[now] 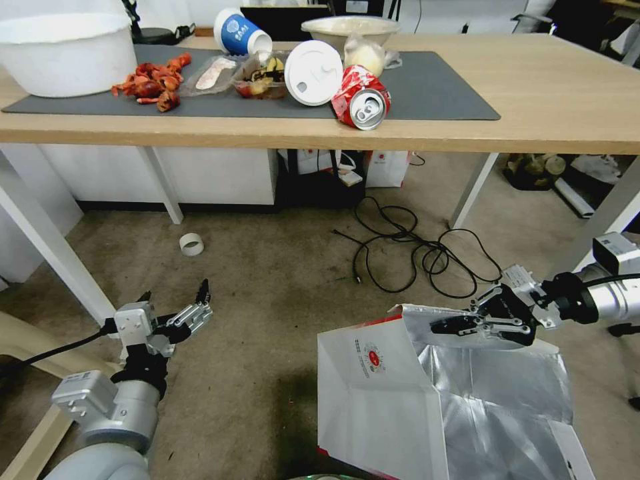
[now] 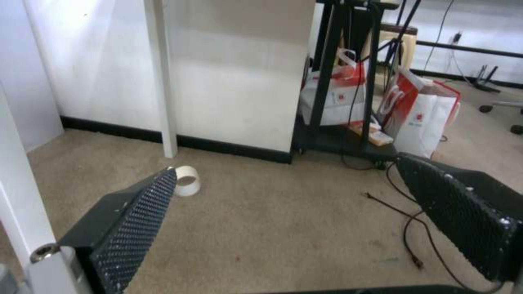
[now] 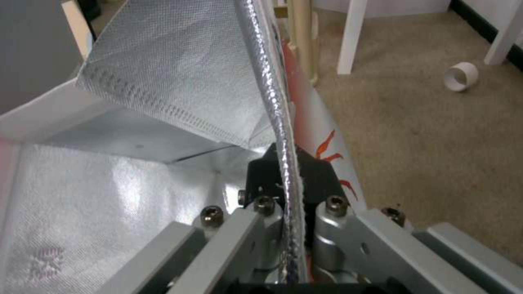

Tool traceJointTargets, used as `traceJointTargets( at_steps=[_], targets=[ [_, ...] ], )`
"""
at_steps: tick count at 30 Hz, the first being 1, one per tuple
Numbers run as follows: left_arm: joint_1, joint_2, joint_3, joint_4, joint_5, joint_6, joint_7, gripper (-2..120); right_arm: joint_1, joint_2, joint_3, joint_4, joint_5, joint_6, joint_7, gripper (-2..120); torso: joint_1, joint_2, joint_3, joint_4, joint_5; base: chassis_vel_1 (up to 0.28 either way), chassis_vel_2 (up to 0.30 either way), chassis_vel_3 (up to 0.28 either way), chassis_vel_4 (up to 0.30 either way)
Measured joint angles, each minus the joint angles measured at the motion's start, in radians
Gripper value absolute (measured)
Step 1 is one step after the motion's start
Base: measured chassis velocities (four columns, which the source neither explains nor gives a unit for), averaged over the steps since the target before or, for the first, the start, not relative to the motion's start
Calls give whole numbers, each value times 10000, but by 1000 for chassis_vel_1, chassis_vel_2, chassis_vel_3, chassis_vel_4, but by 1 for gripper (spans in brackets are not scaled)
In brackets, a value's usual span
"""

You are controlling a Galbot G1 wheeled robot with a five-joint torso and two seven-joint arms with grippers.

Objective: Pick up the food delivery bag from the floor and place it on the table.

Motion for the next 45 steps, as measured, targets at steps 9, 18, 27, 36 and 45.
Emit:
traceJointTargets(
  at_steps=[9,18,27,36,45],
  targets=[
    [-7,-9,12,0,30,-1,5,100,-20,-4,13,8,-23,9,-50,0,11,94,96,0,-1,0,0,0,0],
    [12,-4,13,0,39,-1,17,100,-5,-9,14,2,-41,22,-81,0,9,186,190,1,0,0,0,0,0],
    [9,10,16,0,44,-2,31,100,-6,-5,14,-23,-75,48,-114,0,5,275,283,0,-1,0,0,0,0],
    [7,33,30,0,42,-2,42,100,65,29,-59,-69,-118,74,-128,0,11,364,370,1,-1,0,0,0,0],
    [-2,35,30,0,32,1,45,100,124,47,-127,-83,-135,80,-134,0,18,440,441,1,0,0,0,0,0]
  ],
)
